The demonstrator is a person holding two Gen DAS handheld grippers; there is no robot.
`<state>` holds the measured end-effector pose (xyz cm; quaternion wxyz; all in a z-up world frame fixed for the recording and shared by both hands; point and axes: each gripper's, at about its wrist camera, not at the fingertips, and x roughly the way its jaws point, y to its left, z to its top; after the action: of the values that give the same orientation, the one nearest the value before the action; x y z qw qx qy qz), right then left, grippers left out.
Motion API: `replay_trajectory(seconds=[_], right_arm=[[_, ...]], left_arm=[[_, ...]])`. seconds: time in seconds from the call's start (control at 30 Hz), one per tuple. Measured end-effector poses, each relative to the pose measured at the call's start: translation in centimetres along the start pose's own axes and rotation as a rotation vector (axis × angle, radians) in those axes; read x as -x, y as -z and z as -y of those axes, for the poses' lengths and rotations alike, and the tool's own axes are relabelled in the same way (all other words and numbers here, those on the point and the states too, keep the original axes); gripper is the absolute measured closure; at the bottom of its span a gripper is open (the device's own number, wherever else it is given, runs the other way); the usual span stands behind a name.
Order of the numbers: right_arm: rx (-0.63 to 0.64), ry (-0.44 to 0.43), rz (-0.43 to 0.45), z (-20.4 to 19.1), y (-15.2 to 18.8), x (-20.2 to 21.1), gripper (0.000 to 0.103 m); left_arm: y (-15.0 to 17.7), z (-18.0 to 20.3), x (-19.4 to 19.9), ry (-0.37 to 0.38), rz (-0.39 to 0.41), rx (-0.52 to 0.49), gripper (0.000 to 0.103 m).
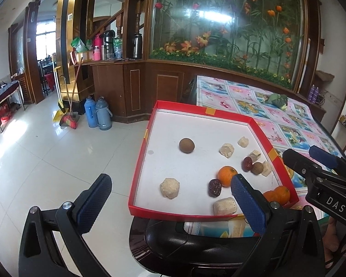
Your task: Organize fruits
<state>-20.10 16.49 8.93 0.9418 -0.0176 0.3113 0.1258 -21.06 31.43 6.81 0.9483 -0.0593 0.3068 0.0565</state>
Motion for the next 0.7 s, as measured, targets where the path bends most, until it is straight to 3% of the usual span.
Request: replay_trajectory(seconds=[0.7], right_arm=[[-0.011,0.002,-0.008,0.01,0.16,0.11,0.022]], left_arm=[[0.35,-0.71,-0.22,-0.023,-0.015,0.008,0.0]])
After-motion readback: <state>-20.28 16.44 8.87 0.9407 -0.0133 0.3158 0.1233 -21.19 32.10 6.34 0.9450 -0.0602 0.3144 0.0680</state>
